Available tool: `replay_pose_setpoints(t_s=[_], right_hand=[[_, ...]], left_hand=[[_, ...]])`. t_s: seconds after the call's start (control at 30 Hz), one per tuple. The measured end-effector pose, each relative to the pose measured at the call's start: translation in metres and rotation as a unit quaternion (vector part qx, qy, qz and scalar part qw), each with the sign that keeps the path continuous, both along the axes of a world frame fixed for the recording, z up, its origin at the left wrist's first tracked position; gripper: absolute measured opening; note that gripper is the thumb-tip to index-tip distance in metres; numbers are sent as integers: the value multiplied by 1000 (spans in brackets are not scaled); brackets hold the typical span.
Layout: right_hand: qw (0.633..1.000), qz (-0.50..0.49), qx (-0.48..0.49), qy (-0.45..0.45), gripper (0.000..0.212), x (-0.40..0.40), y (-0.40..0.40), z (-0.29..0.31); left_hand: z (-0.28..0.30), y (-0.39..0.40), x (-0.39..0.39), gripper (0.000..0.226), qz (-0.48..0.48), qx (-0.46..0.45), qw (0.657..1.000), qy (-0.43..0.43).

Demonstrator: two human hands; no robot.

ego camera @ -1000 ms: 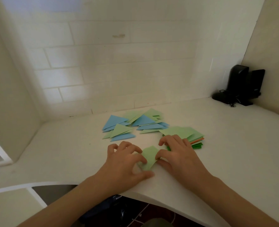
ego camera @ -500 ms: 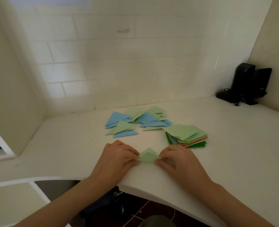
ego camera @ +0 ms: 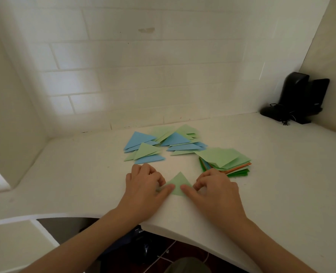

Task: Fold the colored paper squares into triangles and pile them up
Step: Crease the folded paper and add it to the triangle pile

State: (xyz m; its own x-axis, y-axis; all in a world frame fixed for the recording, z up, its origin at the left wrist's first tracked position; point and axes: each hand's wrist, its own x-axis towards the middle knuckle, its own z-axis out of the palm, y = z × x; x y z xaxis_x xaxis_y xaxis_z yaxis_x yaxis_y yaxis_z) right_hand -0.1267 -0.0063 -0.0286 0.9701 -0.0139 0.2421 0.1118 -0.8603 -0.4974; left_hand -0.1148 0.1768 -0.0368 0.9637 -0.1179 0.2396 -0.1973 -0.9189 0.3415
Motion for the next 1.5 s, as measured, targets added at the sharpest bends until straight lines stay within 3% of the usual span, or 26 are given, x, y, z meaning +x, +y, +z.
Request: replay_pose_setpoints(t_s=[0.1,0.2,0.37,0.7,0.87,1.13,1.2,1.33,1.5], right_hand=[[1000,-13,-24,-5,37,0,3,-4],[999,-8,-32,-8,37,-1,3,-5],[999,25,5,34,28,3,-5,0],[992,49,87,82,14,-1,-13,7],[998,9,8,67,21,-3,4,6],[991,72,91,70,13,-7,-20,6],[990,79,112,37,11,-8,-24,9],[982,12,141,-125,13,4,-40,23],[991,-40,56,-111,31,27,-52,22]], left_hand=[[-5,-3,1,54,6,33,999,-39],[-7,-3,3,56,21,39,998,-37],[2,3,5,27,17,-15,999,23],[14,14,1,4,16,-54,997,60],[5,-18,-1,29,-7,-2,1000,0],[15,3,6,15,-62,-82,994,41],[17,2,3,20,-59,-40,997,27],[24,-16,-3,48,-28,54,997,42],[33,-26,-1,61,-16,98,989,108]])
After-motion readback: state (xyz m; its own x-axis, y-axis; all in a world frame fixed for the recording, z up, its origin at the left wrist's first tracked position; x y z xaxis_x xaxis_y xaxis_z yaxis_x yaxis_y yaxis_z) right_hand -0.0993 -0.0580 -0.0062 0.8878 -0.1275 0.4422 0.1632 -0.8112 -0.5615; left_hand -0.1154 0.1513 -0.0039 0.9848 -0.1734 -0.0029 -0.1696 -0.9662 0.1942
